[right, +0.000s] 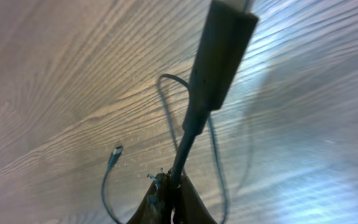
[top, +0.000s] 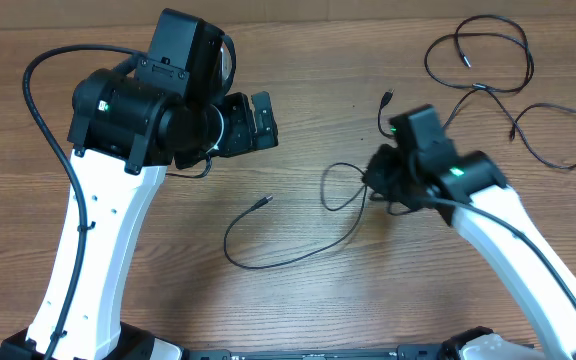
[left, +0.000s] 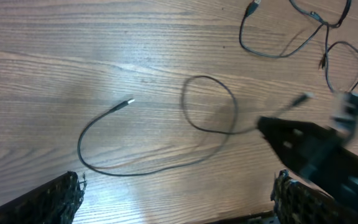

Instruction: Untangle cables

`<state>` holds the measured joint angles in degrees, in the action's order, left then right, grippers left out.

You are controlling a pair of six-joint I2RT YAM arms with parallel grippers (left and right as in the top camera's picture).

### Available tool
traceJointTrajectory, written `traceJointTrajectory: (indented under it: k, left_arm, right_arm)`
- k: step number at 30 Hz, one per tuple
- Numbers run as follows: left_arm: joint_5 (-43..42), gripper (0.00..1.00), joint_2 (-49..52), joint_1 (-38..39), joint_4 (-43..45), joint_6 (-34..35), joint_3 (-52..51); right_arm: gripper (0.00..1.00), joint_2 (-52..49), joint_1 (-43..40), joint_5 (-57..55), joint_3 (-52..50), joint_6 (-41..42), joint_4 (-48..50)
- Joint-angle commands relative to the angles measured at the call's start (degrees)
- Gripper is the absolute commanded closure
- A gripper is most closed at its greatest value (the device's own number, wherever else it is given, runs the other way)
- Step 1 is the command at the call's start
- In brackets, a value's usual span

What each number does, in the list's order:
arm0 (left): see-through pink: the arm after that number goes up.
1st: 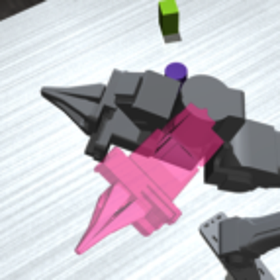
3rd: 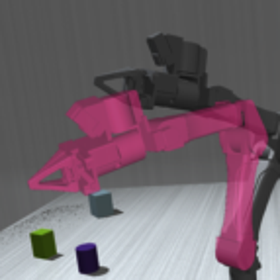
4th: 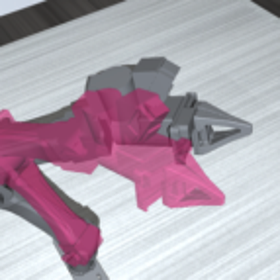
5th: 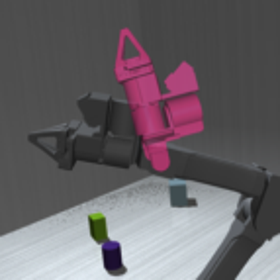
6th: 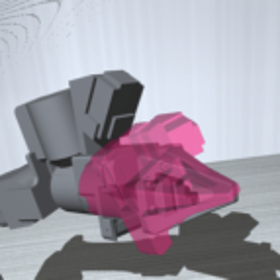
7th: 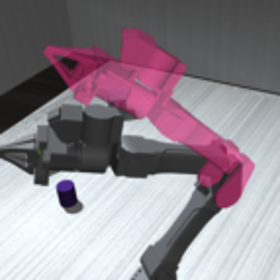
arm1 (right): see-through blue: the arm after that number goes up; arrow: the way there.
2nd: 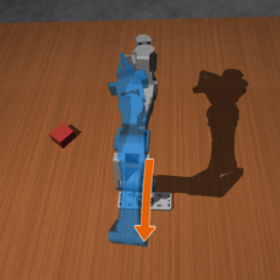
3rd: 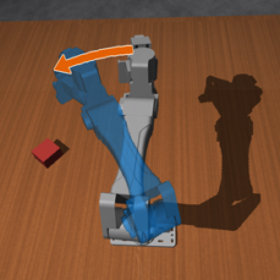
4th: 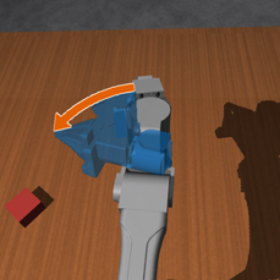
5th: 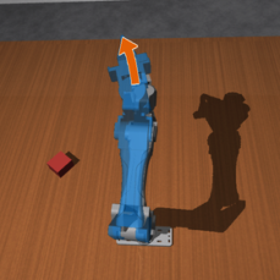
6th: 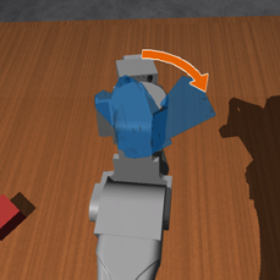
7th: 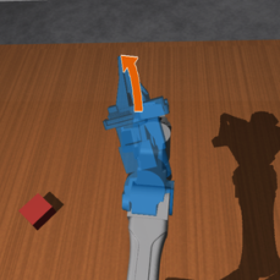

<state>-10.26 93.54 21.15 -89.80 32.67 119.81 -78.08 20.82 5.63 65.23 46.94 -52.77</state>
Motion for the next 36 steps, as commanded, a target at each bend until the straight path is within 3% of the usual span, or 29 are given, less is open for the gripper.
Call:
traceJointTrajectory:
  k: [1, 19, 36]
  left_arm:
    - [0.3, 0.00, -1.0, 0.3, -0.3, -0.3, 0.2]
    - [0.4, 0.01, -0.9, 0.3, -1.9, -0.3, 0.2]
    - [4.9, 0.00, 0.0, 0.3, -5.3, -0.3, 0.2]
  right_arm:
    - [0.96, 6.0, -2.1, -1.3, 0.5, -4.5, -1.8]
    - [0.96, 17.6, -4.2, -5.0, 0.5, -6.5, -10.6]
    - [0.96, 18.4, -7.9, -10.1, 0.5, -4.8, -15.0]
